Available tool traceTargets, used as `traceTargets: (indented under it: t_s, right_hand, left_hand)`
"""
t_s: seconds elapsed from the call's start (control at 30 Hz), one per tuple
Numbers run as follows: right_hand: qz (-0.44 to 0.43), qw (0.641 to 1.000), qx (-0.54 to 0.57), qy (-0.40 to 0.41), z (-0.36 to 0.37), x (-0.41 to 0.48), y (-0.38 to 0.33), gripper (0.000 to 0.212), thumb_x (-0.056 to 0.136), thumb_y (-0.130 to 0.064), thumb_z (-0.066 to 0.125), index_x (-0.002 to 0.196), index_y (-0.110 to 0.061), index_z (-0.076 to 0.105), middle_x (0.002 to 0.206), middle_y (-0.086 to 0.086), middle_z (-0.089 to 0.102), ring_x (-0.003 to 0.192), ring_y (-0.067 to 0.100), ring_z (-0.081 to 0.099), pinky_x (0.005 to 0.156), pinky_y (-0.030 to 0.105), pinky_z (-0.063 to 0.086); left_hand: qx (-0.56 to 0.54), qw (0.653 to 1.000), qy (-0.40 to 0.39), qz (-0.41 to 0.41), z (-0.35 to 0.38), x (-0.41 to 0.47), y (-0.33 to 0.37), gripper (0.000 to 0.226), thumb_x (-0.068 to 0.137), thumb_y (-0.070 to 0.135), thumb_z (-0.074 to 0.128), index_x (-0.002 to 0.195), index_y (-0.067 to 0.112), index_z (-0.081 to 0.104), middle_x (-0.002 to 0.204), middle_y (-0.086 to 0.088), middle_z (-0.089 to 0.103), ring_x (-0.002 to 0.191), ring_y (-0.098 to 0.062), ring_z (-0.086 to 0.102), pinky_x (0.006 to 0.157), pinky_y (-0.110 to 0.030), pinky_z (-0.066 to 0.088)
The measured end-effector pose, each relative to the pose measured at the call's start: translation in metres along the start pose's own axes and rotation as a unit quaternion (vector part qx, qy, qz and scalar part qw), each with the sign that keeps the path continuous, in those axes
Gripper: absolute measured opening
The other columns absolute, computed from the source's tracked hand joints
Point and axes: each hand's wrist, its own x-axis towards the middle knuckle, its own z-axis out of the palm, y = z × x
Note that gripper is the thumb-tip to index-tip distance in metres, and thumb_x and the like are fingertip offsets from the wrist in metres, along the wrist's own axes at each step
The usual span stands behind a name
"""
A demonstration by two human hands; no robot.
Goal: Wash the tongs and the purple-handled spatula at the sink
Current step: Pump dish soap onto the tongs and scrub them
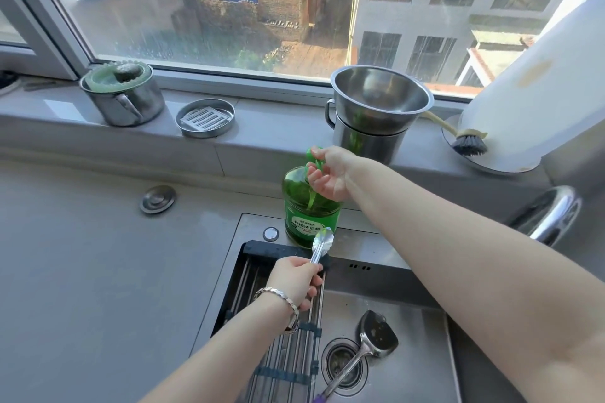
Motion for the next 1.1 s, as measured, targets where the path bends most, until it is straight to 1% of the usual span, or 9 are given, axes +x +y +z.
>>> traceTargets:
  t_s: [0.27, 0.47, 0.67, 0.73, 0.8, 0.9, 0.97, 1.03, 1.1]
  right_hand:
    - [0.006, 0.999, 0.014, -0.03, -0.007, 0.009, 0.002, 0.042, 0.096, -0.034, 0.044, 0.062, -0.01, 0.043, 0.042, -0.001, 0.04, 0.023, 0.006, 0.036, 0.024, 0.011, 0.026]
    - [0.0, 0.999, 0.042, -0.023, -0.005, 0.016, 0.014, 0.045, 0.095, -0.037, 0.046, 0.059, -0.011, 0.04, 0.035, -0.003, 0.039, 0.021, 0.004, 0.033, 0.023, 0.009, 0.02]
    - [0.008, 0.996, 0.056, -0.061, -0.011, 0.002, 0.011, 0.047, 0.091, -0.048, 0.049, 0.063, -0.011, 0.043, 0.035, -0.002, 0.042, 0.022, 0.003, 0.039, 0.025, 0.008, 0.029]
    - [-0.015, 0.994, 0.086, -0.064, -0.016, -0.006, 0.019, 0.048, 0.092, -0.049, 0.046, 0.07, -0.006, 0.05, 0.041, 0.002, 0.051, 0.027, 0.006, 0.048, 0.031, 0.009, 0.04]
    - [-0.065, 0.99, 0.114, -0.045, -0.026, -0.019, 0.032, 0.048, 0.097, -0.04, 0.041, 0.078, 0.002, 0.055, 0.058, 0.011, 0.06, 0.038, 0.012, 0.058, 0.039, 0.014, 0.05]
    - [-0.202, 0.978, 0.041, 0.021, -0.047, -0.043, 0.069, 0.042, 0.101, -0.025, 0.037, 0.081, 0.003, 0.06, 0.086, 0.02, 0.065, 0.069, 0.022, 0.066, 0.062, 0.022, 0.058]
    - [-0.319, 0.933, -0.149, 0.069, -0.064, -0.057, 0.108, 0.037, 0.101, -0.021, 0.036, 0.092, -0.002, 0.066, 0.104, 0.015, 0.067, 0.09, 0.019, 0.063, 0.087, 0.029, 0.054]
    - [-0.421, 0.824, -0.374, 0.058, -0.083, -0.068, 0.142, 0.042, 0.101, -0.029, 0.032, 0.113, -0.006, 0.066, 0.12, 0.002, 0.062, 0.113, 0.007, 0.052, 0.105, 0.022, 0.037]
    - [-0.459, 0.714, -0.528, 0.023, -0.106, -0.067, 0.162, 0.072, 0.096, -0.053, 0.013, 0.127, -0.006, 0.057, 0.132, -0.001, 0.054, 0.129, 0.002, 0.032, 0.113, 0.017, 0.018]
  left_hand:
    - [0.021, 1.0, 0.001, 0.004, 0.001, 0.013, 0.004, 0.021, 0.093, 0.005, 0.047, 0.075, 0.009, 0.056, 0.059, -0.003, 0.048, 0.043, -0.01, 0.036, 0.031, -0.01, 0.023]
    - [0.019, 1.0, -0.002, -0.012, 0.005, 0.013, 0.007, 0.019, 0.093, 0.005, 0.047, 0.077, 0.009, 0.056, 0.06, -0.003, 0.048, 0.04, -0.008, 0.036, 0.031, -0.011, 0.023]
    - [0.008, 1.0, -0.007, -0.018, 0.005, 0.002, 0.014, 0.02, 0.093, 0.004, 0.046, 0.076, 0.008, 0.056, 0.059, -0.003, 0.048, 0.041, -0.008, 0.036, 0.031, -0.01, 0.023]
    - [0.0, 1.0, -0.011, -0.023, 0.007, -0.002, 0.017, 0.02, 0.093, 0.003, 0.047, 0.075, 0.007, 0.056, 0.059, -0.004, 0.049, 0.038, -0.008, 0.037, 0.031, -0.009, 0.023]
    - [0.0, 1.0, -0.013, -0.016, 0.01, -0.008, 0.018, 0.019, 0.091, 0.003, 0.049, 0.075, 0.004, 0.056, 0.059, -0.005, 0.052, 0.036, -0.006, 0.039, 0.031, -0.009, 0.024]
    - [0.008, 0.999, -0.034, 0.0, 0.017, -0.02, 0.016, 0.012, 0.089, 0.003, 0.054, 0.078, 0.001, 0.059, 0.06, -0.006, 0.056, 0.036, -0.006, 0.042, 0.031, -0.01, 0.025]
    - [0.023, 0.998, -0.053, 0.001, 0.024, -0.029, 0.015, 0.01, 0.088, 0.003, 0.055, 0.078, 0.001, 0.06, 0.058, -0.006, 0.055, 0.034, -0.006, 0.039, 0.032, -0.009, 0.023]
    - [0.054, 0.996, -0.07, 0.001, 0.033, -0.039, 0.011, 0.016, 0.088, 0.004, 0.054, 0.073, 0.003, 0.058, 0.056, -0.006, 0.049, 0.033, -0.008, 0.035, 0.033, -0.009, 0.023]
    - [0.076, 0.994, -0.082, 0.001, 0.041, -0.05, 0.006, 0.023, 0.089, 0.003, 0.051, 0.066, 0.005, 0.055, 0.056, -0.006, 0.045, 0.03, -0.006, 0.034, 0.032, -0.007, 0.023]
